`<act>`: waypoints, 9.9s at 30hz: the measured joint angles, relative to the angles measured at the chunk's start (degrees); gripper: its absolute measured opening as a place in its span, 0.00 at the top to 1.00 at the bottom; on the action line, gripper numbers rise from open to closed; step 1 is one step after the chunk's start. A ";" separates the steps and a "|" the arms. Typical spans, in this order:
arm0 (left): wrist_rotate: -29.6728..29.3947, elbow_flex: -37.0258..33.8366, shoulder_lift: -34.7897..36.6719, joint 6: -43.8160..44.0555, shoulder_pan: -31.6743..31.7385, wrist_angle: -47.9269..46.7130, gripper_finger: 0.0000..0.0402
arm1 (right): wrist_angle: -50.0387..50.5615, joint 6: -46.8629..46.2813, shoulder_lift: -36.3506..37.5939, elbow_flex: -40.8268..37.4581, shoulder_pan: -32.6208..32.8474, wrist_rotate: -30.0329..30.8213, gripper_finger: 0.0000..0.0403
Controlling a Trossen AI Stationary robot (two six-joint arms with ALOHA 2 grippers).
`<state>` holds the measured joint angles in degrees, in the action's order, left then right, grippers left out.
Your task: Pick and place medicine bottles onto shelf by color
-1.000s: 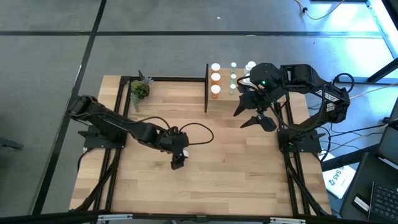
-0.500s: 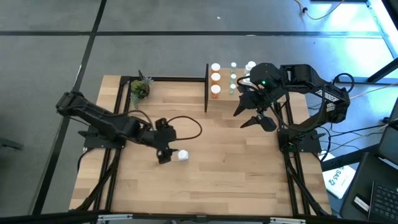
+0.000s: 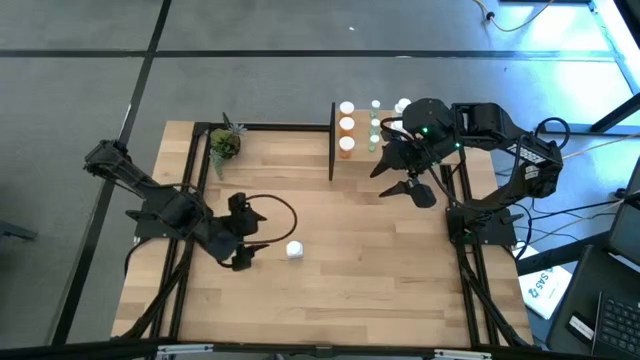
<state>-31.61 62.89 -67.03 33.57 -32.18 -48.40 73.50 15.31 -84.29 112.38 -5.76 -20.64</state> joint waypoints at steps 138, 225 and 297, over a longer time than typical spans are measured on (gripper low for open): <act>-10.91 0.00 -0.10 15.99 -17.88 -6.43 0.21 | -21.39 -1.34 -48.15 5.77 15.84 17.94 0.54; -25.77 -0.04 -0.15 9.34 -5.31 -6.43 0.21 | -6.68 -4.32 10.94 -30.53 -17.52 26.55 0.52; -24.17 -0.04 -0.15 9.51 -5.36 -6.45 0.21 | -10.74 7.50 5.32 -35.10 -26.38 24.15 0.47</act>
<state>-55.78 62.85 -67.18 43.08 -37.54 -54.85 62.75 22.81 -78.97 77.28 -32.14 3.51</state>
